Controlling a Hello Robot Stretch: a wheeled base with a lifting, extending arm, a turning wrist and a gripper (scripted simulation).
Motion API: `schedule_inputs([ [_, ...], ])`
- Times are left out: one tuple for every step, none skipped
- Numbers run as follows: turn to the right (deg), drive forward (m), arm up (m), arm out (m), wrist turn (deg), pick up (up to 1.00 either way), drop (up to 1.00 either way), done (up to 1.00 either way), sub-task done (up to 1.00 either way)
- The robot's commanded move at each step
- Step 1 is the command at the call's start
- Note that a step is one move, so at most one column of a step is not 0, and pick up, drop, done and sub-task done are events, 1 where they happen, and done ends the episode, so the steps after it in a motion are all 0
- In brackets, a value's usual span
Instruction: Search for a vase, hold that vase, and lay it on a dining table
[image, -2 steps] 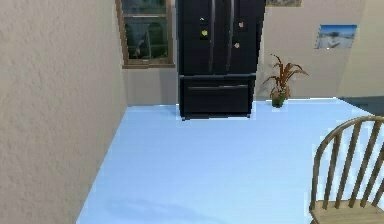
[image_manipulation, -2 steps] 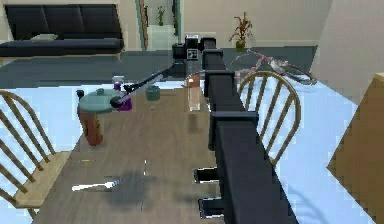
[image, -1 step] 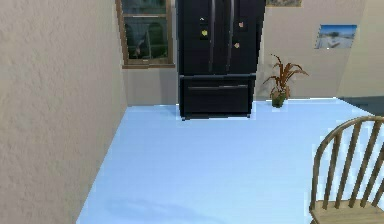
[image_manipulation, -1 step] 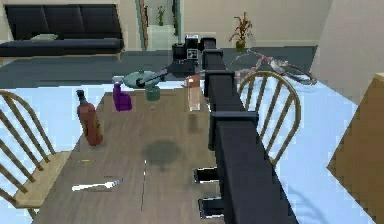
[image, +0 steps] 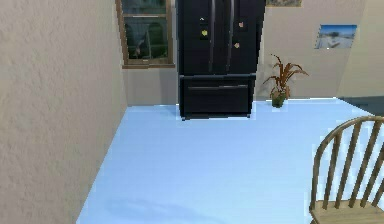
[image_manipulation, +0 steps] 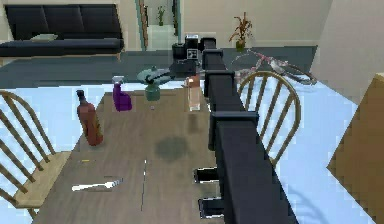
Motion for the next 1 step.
schedule_inputs([
  [0.0,0.00,-0.04,0.00,0.0,0.00,0.00,0.00,0.00],
])
